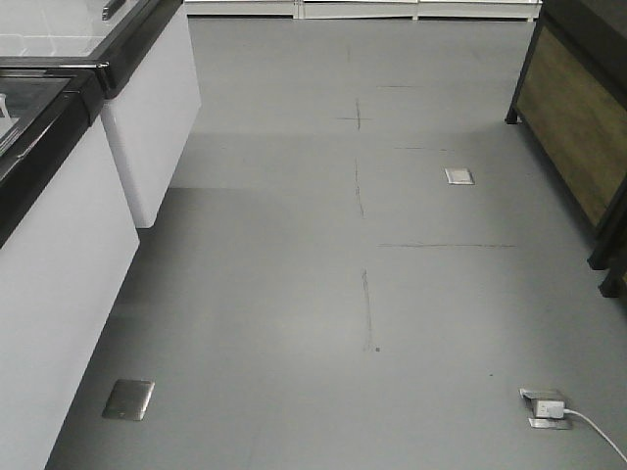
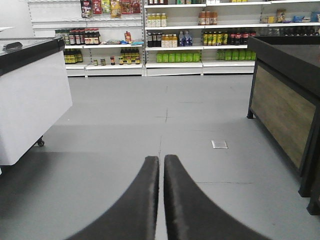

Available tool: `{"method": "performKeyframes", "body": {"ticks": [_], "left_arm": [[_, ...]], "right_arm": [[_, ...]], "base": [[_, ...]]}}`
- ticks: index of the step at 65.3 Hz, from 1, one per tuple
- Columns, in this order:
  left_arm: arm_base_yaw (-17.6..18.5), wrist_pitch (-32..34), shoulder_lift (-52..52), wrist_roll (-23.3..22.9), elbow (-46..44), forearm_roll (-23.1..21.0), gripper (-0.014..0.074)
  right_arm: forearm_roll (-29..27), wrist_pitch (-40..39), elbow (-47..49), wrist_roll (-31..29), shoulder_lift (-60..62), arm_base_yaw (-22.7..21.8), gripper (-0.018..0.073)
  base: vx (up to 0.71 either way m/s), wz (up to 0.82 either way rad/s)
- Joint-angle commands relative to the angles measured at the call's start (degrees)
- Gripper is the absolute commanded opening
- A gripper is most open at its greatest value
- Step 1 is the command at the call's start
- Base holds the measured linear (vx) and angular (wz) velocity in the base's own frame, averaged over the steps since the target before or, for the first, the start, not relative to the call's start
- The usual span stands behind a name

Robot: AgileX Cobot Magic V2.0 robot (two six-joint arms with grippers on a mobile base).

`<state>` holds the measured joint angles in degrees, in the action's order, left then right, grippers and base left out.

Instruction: Left arm holds basket, right arm returns cookies

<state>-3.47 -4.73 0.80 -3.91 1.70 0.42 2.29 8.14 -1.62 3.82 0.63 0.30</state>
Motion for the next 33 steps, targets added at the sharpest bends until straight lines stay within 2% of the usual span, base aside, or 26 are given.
{"method": "performKeyframes", "body": {"ticks": [1, 29, 33], "left_arm": [[-0.04, 4.01, 0.59, 0.07, -1.50, -0.42, -0.0006], [-0.04, 4.01, 0.59, 0.23, -1.50, -0.42, -0.0006], [-0.04, 3.95, 0.59, 1.30, -1.50, 1.51, -0.0006]], "right_arm": [[0.16, -4.32, -1.01, -0.54, 0.51, -0.28, -0.0006], [0.16, -4.32, -1.01, -0.54, 0.51, -0.28, -0.0006], [0.16, -4.32, -1.01, -0.54, 0.51, -0.28, -0.0006]], "base": [[0.00, 0.00], [0.00, 0.00], [0.00, 0.00]]}}
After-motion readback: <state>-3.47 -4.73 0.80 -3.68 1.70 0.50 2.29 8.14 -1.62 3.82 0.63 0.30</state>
